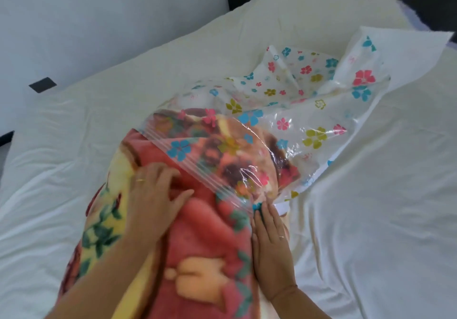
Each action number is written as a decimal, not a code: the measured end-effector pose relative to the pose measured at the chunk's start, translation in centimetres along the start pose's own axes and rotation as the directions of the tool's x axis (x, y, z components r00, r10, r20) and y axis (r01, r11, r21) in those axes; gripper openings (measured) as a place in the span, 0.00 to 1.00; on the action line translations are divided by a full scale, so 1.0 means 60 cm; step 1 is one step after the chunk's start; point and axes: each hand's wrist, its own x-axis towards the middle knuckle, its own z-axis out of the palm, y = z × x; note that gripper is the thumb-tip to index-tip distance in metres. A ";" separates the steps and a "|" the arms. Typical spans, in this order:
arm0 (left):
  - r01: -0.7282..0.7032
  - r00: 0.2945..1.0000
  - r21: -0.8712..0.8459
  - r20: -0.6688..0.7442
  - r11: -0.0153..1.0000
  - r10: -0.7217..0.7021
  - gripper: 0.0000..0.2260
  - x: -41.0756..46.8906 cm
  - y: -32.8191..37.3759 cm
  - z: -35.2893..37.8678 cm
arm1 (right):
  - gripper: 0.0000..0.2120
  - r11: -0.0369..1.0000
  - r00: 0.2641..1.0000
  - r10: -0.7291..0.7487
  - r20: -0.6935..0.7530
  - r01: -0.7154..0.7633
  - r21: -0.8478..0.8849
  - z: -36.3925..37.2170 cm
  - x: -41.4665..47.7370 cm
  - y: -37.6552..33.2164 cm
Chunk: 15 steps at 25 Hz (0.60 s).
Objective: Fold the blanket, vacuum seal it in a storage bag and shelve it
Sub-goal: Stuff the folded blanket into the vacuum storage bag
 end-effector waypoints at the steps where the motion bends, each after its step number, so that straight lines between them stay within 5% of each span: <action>1: 0.140 0.990 0.053 0.010 0.989 -0.141 0.30 0.021 -0.045 -0.003 | 0.24 0.999 1.000 -0.012 -0.002 0.012 -0.034 0.003 0.003 0.005; 4: 0.542 0.835 -0.148 0.210 0.827 -0.509 0.38 0.076 -0.149 0.008 | 0.27 0.999 1.000 -0.008 -0.006 0.007 -0.047 0.006 0.002 0.013; 7: 0.590 0.806 -0.484 0.300 0.647 -0.511 0.40 0.090 -0.163 0.052 | 0.27 0.996 0.996 0.072 -0.061 -0.074 -0.039 -0.025 0.027 0.001; 12: 0.562 0.827 -0.294 0.228 0.773 -0.514 0.42 0.073 -0.048 0.087 | 0.33 0.919 0.998 0.033 0.048 -0.011 -0.395 -0.116 0.120 0.013; 15: 0.578 0.811 -0.195 0.251 0.793 -0.529 0.40 0.054 0.039 0.085 | 0.32 0.936 0.999 -0.032 0.041 0.044 -0.349 -0.149 0.146 0.017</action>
